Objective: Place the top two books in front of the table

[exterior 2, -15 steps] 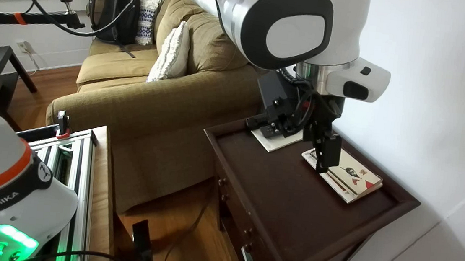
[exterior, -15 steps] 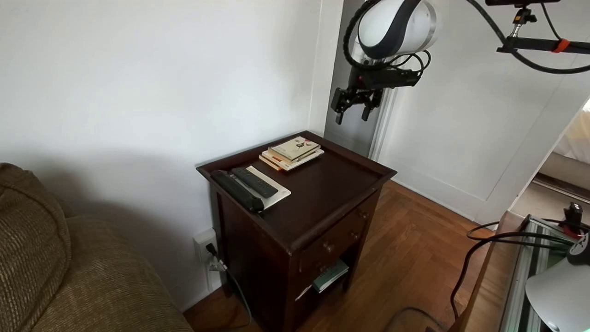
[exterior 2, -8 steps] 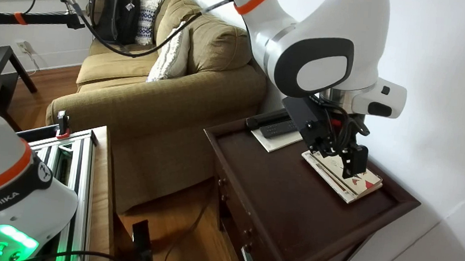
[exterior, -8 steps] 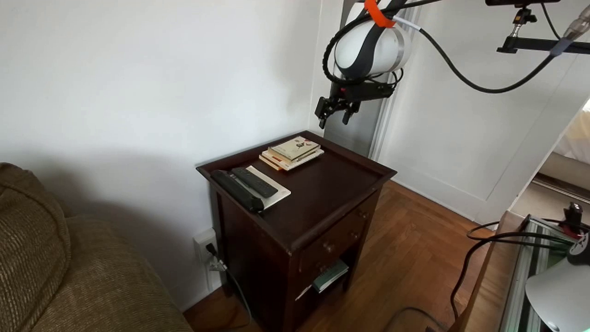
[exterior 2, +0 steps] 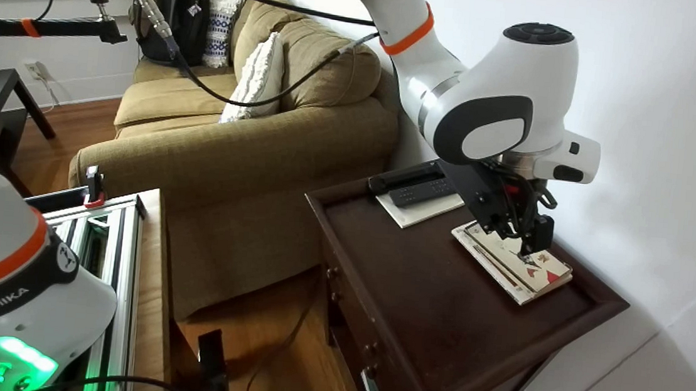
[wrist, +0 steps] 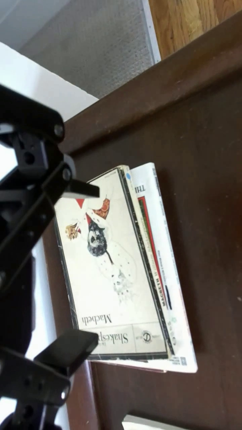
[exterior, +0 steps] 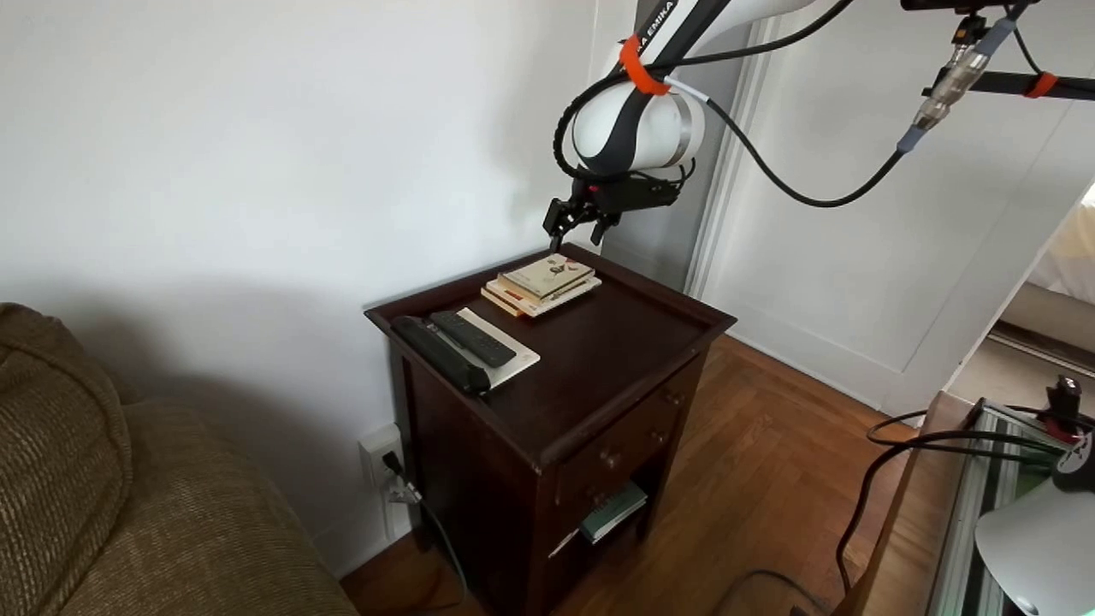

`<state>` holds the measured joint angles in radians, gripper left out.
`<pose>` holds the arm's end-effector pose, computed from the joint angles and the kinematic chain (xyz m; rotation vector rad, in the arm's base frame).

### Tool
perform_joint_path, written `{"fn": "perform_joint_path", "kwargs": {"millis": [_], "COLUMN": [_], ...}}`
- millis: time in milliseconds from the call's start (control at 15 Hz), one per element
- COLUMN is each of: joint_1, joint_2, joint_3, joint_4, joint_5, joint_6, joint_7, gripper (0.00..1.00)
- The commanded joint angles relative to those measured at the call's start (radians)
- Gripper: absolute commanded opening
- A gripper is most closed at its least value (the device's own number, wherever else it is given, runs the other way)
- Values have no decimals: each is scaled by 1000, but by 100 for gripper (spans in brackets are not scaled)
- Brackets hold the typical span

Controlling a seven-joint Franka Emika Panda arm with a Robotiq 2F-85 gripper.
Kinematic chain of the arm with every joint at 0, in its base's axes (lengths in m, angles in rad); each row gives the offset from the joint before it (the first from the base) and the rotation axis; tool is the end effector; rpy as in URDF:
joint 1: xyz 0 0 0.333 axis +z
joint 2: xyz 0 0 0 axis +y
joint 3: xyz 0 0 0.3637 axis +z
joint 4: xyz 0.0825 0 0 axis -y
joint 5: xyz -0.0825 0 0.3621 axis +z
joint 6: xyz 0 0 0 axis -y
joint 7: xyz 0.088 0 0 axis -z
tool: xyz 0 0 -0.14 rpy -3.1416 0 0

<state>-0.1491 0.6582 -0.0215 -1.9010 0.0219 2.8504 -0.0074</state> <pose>0.6705 -0.1151 0.2045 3.0680 -0.2720 0.4498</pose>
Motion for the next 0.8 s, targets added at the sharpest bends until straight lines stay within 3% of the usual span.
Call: {"fn": "perform_joint_path", "kwargs": {"millis": [0, 67, 133, 200, 267, 733], "joint_1": [-17, -23, -19, -25, -25, -35], "joint_2": [98, 118, 130, 142, 155, 219], "joint_3": [20, 27, 24, 36, 40, 73], "joint_4": [107, 130, 145, 159, 174, 237], "joint_5": [6, 9, 6, 9, 7, 6], "joint_6": [26, 21, 23, 20, 22, 37], "joint_7": [-54, -63, -65, -76, -84, -126], "gripper": [100, 100, 91, 75, 66, 13]}}
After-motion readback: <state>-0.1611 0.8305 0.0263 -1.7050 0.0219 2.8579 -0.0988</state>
